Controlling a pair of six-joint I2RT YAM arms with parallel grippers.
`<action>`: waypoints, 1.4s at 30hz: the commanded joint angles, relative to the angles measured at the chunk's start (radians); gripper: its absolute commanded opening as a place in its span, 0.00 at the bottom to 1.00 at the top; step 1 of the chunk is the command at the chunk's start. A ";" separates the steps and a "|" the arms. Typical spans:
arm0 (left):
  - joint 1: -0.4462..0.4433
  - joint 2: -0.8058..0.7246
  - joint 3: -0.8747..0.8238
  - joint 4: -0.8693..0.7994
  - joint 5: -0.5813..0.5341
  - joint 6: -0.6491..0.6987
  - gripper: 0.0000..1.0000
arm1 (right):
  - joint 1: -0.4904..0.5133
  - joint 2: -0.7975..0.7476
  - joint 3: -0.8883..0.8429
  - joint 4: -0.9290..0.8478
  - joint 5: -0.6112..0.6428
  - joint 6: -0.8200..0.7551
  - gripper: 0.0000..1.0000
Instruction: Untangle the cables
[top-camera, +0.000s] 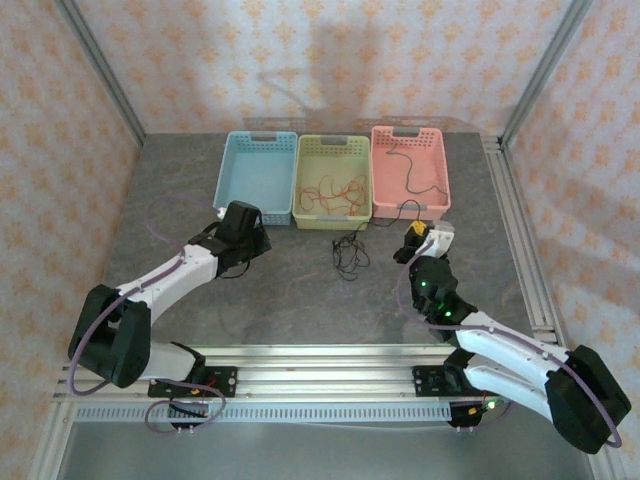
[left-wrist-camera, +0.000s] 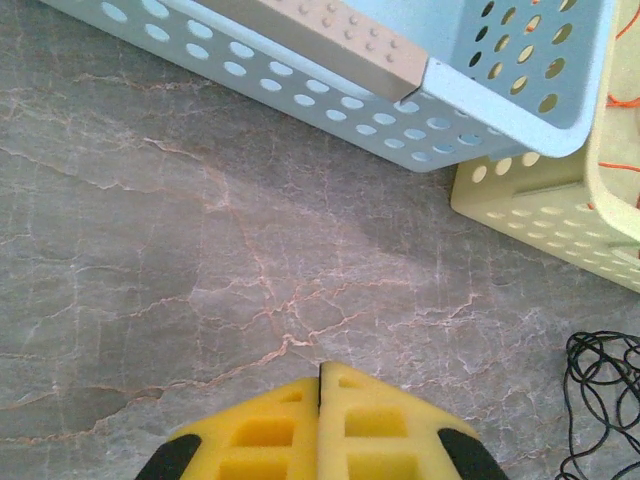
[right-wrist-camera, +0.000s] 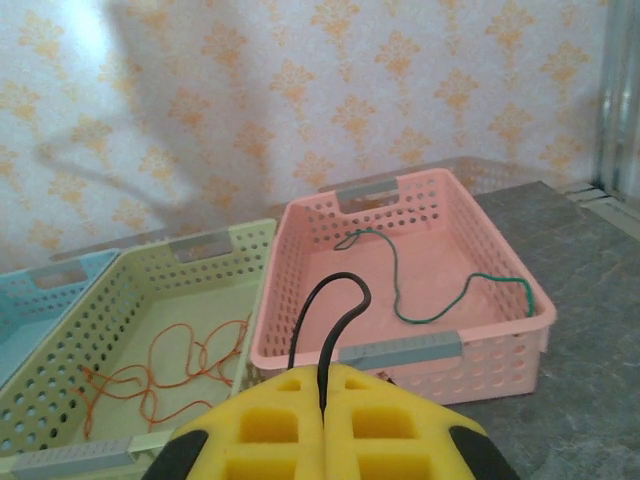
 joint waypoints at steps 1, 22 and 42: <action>0.009 -0.004 -0.009 0.056 0.038 0.018 0.00 | -0.002 -0.015 0.010 0.006 -0.121 -0.004 0.00; -0.289 0.616 0.745 -0.384 0.104 0.285 0.50 | -0.001 -0.012 0.036 -0.037 -0.191 -0.006 0.00; -0.313 0.453 0.551 -0.404 -0.007 0.247 0.10 | -0.002 -0.023 0.037 -0.054 -0.171 -0.003 0.00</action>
